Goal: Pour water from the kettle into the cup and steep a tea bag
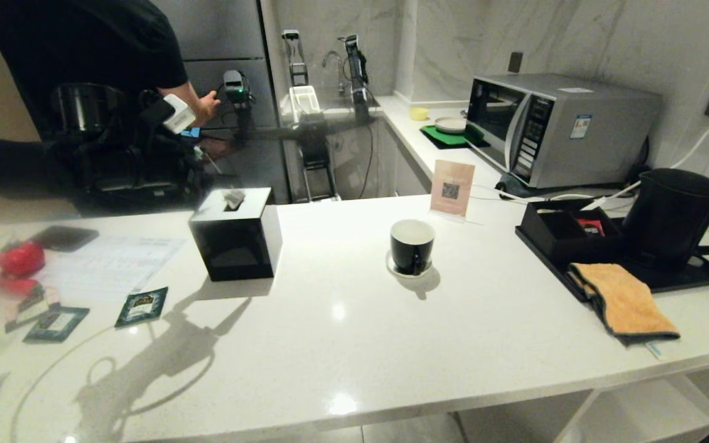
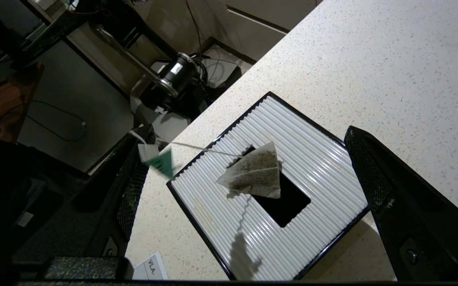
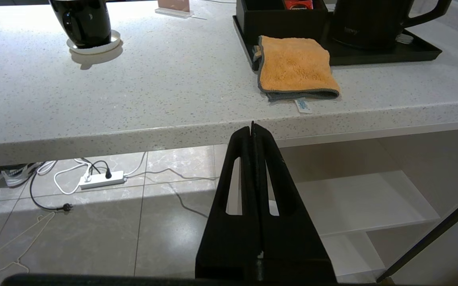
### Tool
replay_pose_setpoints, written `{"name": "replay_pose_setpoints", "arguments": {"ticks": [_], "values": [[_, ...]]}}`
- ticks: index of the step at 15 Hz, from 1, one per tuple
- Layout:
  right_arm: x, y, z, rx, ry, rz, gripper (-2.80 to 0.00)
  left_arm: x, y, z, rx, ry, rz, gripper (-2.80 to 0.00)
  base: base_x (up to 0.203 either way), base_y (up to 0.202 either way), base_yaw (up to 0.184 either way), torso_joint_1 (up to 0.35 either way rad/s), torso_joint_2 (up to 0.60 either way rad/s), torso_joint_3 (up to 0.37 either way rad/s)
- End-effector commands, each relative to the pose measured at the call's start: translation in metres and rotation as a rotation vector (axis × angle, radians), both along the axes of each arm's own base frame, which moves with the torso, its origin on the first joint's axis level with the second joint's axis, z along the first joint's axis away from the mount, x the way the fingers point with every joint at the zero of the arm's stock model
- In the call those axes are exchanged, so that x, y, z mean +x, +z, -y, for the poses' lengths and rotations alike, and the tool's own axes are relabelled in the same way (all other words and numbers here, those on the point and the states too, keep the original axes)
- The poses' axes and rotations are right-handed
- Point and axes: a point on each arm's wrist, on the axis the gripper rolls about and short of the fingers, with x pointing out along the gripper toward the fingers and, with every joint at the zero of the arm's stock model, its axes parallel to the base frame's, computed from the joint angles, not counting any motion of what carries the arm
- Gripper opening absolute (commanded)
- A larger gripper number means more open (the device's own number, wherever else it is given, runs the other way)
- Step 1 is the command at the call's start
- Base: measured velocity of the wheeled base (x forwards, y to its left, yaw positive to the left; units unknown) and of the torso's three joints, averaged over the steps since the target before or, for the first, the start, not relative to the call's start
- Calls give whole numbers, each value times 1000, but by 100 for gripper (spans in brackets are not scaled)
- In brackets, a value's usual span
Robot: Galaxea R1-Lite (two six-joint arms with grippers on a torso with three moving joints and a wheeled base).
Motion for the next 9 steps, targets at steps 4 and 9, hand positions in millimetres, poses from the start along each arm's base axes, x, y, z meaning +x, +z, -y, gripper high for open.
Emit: {"name": "replay_pose_setpoints", "arguments": {"ticks": [4,9], "values": [[0,0,0,0,0,-1,-280,-5,11,7,-14,-12,21,0,0,0,0,0,0,0],[0,0,0,0,0,-1,-280,-9,19,7,-12,-12,42,0,0,0,0,0,0,0]]}}
